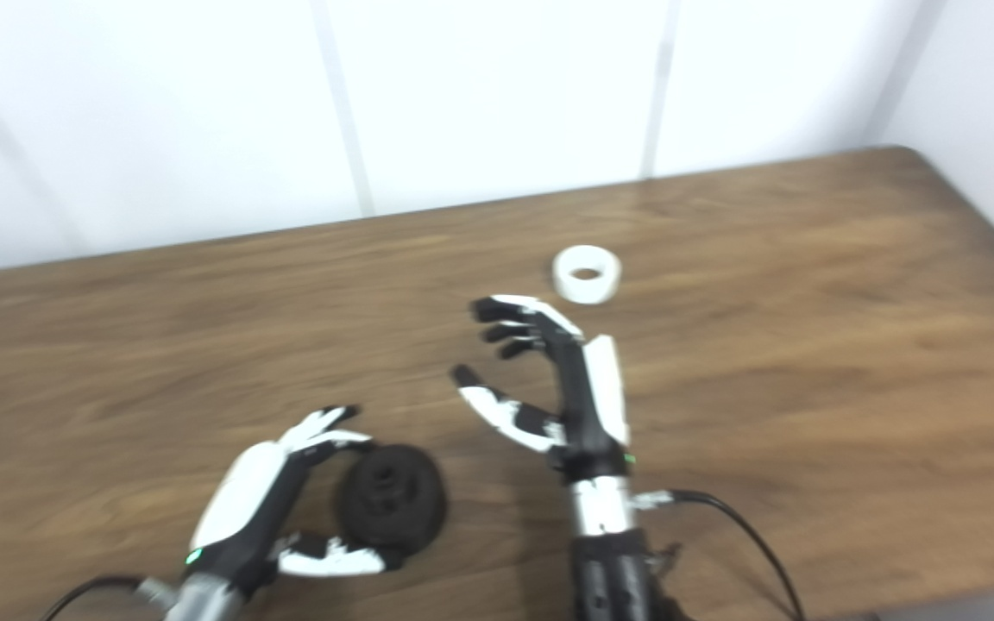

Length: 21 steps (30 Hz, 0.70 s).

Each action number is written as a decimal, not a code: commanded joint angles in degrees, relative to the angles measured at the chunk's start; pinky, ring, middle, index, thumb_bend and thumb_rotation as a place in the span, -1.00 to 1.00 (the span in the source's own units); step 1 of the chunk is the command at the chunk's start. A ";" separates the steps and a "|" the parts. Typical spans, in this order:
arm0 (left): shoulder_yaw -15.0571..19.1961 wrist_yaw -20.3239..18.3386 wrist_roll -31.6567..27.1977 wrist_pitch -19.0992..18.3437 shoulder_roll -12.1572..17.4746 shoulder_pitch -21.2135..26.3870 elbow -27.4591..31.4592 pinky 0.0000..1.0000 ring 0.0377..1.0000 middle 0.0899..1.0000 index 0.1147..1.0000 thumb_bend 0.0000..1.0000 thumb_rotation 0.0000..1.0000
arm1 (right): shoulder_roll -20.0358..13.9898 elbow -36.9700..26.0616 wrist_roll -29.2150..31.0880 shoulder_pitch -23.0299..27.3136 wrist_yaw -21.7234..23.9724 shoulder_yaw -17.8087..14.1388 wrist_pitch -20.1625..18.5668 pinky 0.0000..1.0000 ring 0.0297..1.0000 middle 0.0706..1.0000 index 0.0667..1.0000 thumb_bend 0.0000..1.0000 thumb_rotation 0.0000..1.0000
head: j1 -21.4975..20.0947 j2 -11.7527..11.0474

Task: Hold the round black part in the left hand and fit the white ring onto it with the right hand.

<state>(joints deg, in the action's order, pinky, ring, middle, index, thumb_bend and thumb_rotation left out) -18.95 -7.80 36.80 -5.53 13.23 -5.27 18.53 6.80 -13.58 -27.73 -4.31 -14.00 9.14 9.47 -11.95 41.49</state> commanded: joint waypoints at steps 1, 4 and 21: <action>0.58 -0.04 -0.20 1.61 0.72 0.50 0.51 0.93 0.93 0.85 0.07 0.74 -0.44 | -0.16 -2.53 0.37 0.76 -0.50 -1.75 -0.28 0.00 0.15 0.29 0.28 -0.05 -0.81 | -0.02 0.03; 0.71 -0.08 -0.31 1.75 0.56 0.39 0.33 0.94 0.93 0.85 0.07 0.74 -0.45 | -2.08 -3.89 0.21 2.38 0.04 -4.38 -1.87 0.08 0.25 0.34 0.29 -0.07 -0.75 | -0.19 -0.14; 1.16 -0.06 -0.10 1.96 -0.23 0.11 0.15 0.95 0.93 0.85 0.07 0.74 -0.49 | -17.23 -4.75 -9.51 17.88 10.83 -11.06 -23.40 0.22 0.49 0.59 0.51 0.28 -0.28 | -0.90 -1.05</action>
<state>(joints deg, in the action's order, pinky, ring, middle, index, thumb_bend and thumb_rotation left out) -18.05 -8.09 35.98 -4.34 12.83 -5.63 18.33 -8.47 -18.39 -36.04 9.49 -3.39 -1.75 -13.47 -12.92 40.43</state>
